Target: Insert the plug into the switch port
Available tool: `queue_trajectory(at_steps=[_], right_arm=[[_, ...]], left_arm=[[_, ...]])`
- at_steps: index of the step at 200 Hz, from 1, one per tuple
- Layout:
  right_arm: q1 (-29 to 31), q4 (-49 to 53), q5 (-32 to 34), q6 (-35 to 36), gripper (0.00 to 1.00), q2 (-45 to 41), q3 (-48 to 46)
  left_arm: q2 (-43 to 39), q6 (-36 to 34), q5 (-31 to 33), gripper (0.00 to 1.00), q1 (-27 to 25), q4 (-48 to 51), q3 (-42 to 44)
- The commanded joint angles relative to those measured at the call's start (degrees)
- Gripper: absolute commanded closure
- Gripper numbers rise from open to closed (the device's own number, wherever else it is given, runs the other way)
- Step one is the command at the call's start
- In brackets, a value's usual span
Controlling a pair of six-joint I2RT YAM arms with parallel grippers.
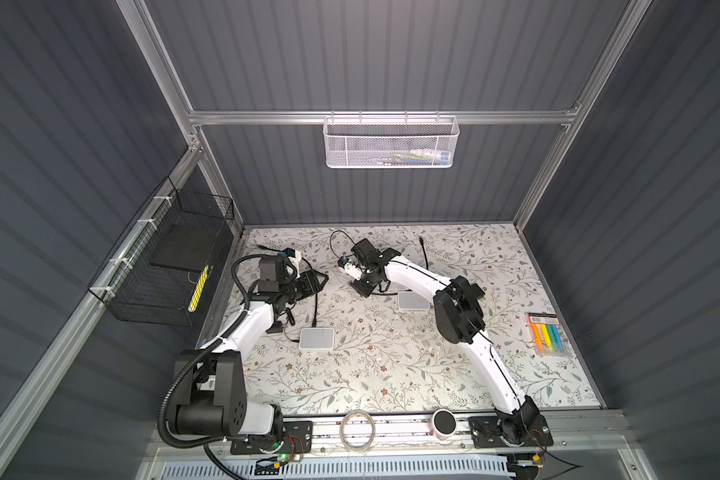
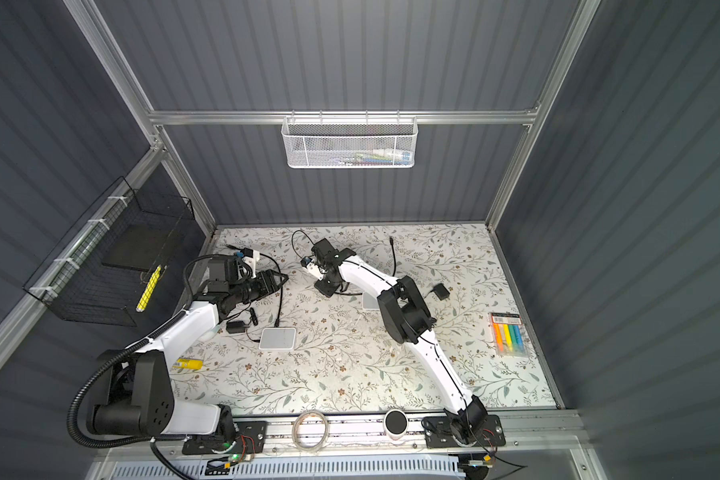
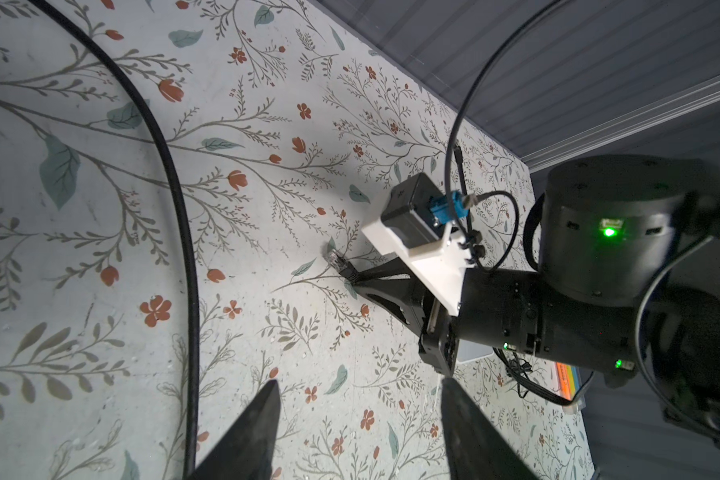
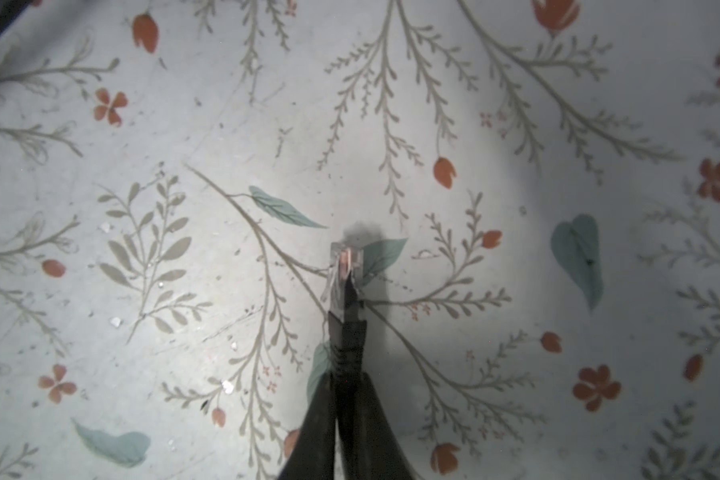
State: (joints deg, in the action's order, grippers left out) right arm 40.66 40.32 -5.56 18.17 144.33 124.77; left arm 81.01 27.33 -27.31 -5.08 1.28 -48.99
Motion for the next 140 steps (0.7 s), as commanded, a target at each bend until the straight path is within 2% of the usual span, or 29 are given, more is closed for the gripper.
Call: queue_trajectory(at_steps=[1,14,73,97,117,140], right_arm=[[0.03,1.27,2.29,3.22,0.97,-1.62,-2.9],[0.03,0.85,3.12,4.37,1.0,-2.7,-3.15],[-1.65,-0.22,4.74,8.81,1.0,-9.09,-3.31],[-2.93,-0.19,3.0,7.52,1.0,-13.61,-4.45],[-3.4,-0.68,2.34,7.13,1.0,-18.16,-7.63],[-3.55,-0.37,5.35,7.4,1.0,-23.49,-11.98]], left_arm=[[-0.76,0.47,-1.22,0.38,0.48,-0.27,1.18],[-1.31,0.57,-1.18,0.38,0.51,-0.22,1.46],[-4.21,1.03,-0.88,0.39,0.49,0.11,2.39],[-5.16,0.8,-7.0,0.39,0.51,-4.01,3.43],[-5.59,-0.17,-9.09,0.38,0.44,-5.15,2.89],[-5.76,1.06,-11.45,0.38,0.42,-8.51,2.73]])
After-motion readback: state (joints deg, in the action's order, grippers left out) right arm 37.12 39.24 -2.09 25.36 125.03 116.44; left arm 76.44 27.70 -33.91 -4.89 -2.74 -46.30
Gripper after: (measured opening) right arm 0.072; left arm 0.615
